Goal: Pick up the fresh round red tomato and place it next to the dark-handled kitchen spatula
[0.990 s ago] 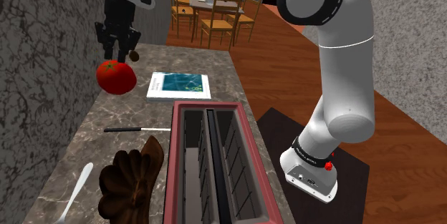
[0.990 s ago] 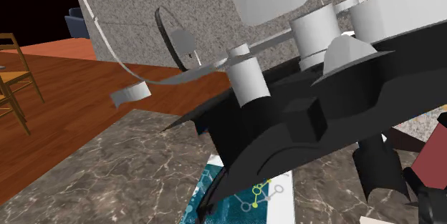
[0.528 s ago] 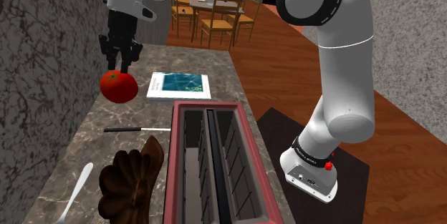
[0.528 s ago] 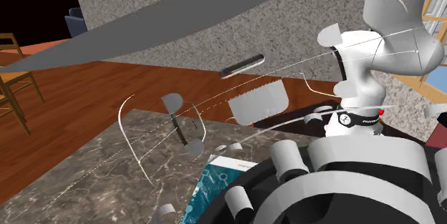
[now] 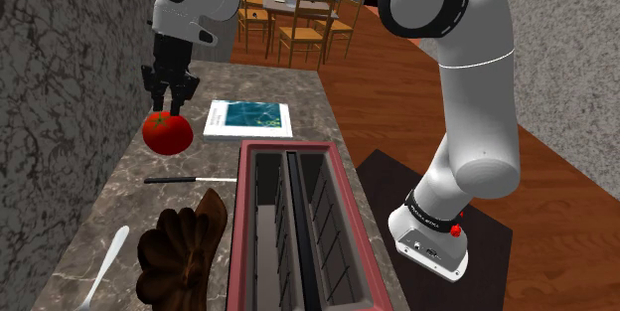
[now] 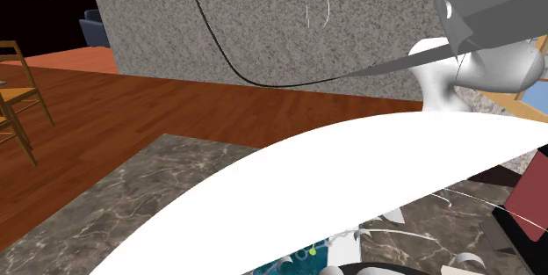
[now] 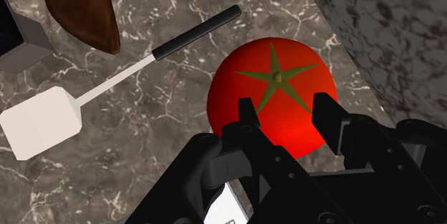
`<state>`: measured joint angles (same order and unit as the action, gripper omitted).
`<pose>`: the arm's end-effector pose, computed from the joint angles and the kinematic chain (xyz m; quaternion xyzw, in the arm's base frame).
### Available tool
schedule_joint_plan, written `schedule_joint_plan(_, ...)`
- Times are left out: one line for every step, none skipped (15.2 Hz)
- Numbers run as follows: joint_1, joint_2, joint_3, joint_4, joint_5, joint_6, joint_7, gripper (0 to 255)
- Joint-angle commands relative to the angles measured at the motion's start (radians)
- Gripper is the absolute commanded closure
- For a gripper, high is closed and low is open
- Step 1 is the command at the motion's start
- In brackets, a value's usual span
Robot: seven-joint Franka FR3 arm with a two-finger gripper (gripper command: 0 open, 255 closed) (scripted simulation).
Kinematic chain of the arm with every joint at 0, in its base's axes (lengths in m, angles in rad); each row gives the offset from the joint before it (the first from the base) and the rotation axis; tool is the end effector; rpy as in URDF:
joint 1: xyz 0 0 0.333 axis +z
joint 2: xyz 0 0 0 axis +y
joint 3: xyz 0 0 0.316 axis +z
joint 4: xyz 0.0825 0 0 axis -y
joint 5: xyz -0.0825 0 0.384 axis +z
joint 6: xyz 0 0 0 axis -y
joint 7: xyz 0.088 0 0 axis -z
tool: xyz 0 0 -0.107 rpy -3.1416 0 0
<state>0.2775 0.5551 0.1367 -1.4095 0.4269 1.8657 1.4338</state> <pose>0.6377 0.2957 0.3832 -0.8059 0.5414 0.2155 0.1046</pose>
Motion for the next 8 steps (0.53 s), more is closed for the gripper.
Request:
schedule_joint_plan(-0.001,-0.001,0.0,-0.004,0.001,0.004,-0.003,255)
schedule_joint_plan(-0.001,-0.001,0.0,-0.004,0.001,0.004,-0.003,255)
schedule_joint_plan(-0.001,-0.001,0.0,-0.004,0.001,0.004,-0.003,255)
schedule_joint_plan(-0.001,-0.001,0.0,-0.004,0.001,0.004,-0.003,255)
schedule_joint_plan(-0.001,-0.001,0.0,-0.004,0.001,0.004,-0.003,255)
schedule_joint_plan(-0.001,-0.001,0.0,-0.004,0.001,0.004,-0.003,255)
schedule_joint_plan(-0.001,-0.001,0.0,-0.004,0.001,0.004,-0.003,0)
schedule_joint_plan(-0.001,-0.001,0.0,-0.004,0.001,0.004,-0.003,0)
